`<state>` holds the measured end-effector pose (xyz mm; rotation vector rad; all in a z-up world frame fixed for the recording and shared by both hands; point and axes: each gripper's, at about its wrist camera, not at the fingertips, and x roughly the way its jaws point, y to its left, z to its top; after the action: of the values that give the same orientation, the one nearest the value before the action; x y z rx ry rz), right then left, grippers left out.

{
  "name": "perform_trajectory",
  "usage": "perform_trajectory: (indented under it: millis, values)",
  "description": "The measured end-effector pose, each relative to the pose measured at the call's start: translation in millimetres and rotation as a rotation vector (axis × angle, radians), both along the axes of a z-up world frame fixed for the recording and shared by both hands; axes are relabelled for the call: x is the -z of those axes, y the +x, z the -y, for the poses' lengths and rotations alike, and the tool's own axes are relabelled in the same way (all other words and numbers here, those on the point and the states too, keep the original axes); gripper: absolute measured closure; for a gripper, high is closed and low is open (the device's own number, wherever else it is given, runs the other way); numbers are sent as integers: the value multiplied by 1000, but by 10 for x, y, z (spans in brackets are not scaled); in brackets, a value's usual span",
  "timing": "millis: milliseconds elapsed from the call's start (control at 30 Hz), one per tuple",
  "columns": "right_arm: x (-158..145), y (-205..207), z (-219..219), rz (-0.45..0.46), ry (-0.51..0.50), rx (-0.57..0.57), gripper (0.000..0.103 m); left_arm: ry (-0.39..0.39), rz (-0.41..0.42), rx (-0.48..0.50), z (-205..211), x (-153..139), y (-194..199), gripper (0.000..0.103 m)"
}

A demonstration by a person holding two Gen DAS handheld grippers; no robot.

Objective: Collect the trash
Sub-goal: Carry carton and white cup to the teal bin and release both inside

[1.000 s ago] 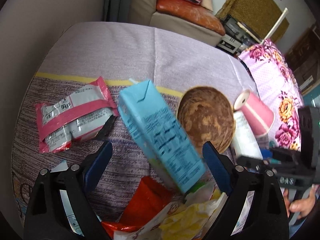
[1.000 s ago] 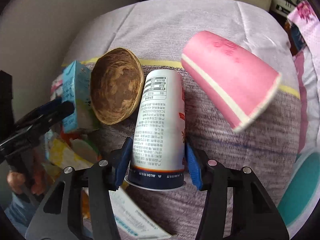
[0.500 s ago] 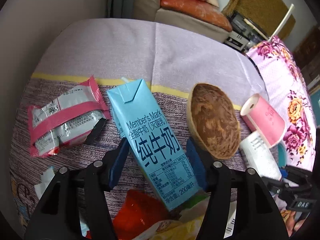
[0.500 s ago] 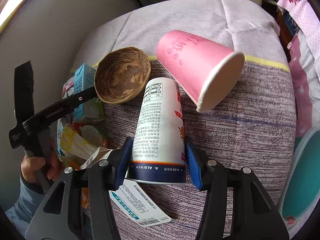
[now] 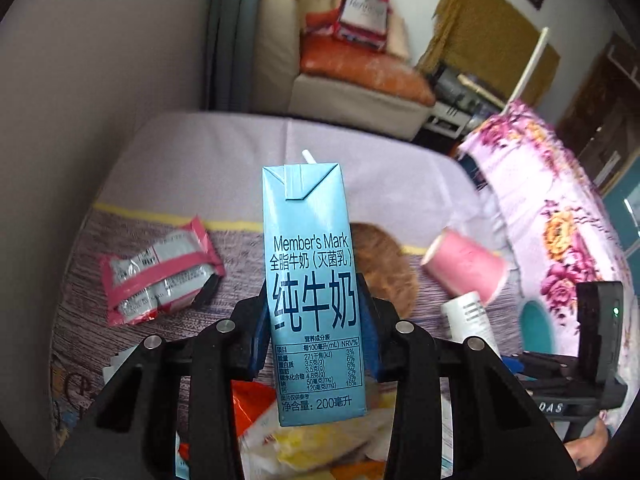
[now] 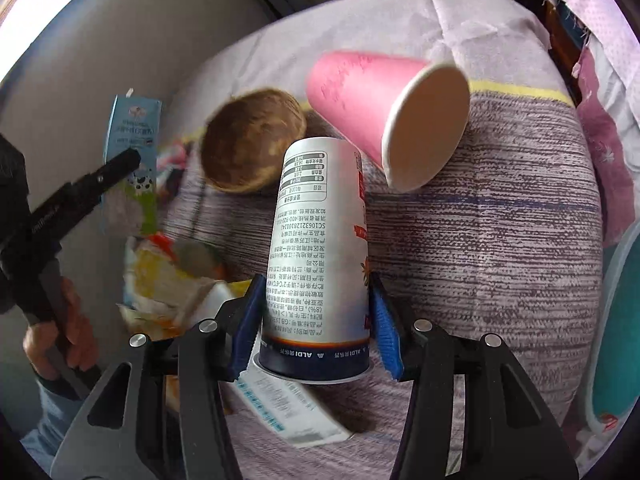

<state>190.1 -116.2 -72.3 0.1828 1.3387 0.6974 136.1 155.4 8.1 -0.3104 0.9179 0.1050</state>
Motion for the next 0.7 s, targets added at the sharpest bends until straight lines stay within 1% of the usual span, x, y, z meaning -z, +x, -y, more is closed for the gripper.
perform_trajectory:
  millis: [67,133,300,467,500,533,667,700]
  values:
    - [-144,-42,113,16,45,24,55,4,21,18,86,-100,-51,65]
    - [-229,-60,200,34,64,39,55,5,38,42,213,-195,-101,65]
    - [-475,-150,453,80,95,84,55,5,60,113,598,-310,-138,65]
    - [-671,-204,884,124,123,168,55,-2,60,214,1039,-311,-104,65]
    - [-701,-228,1065,133,125,202,55,-1,57,247,1204,-302,-83,65]
    - [-707,-235,1094,138,122,218,55,-1,55,265,1296,-291,-84,65]
    - [-732,-343,1643,157,114,308,55,-18,39,370,1837,-221,-9,65]
    - [-723,-322,1663,158,110,325,55,-24,36,397,1977,-205,19,65]
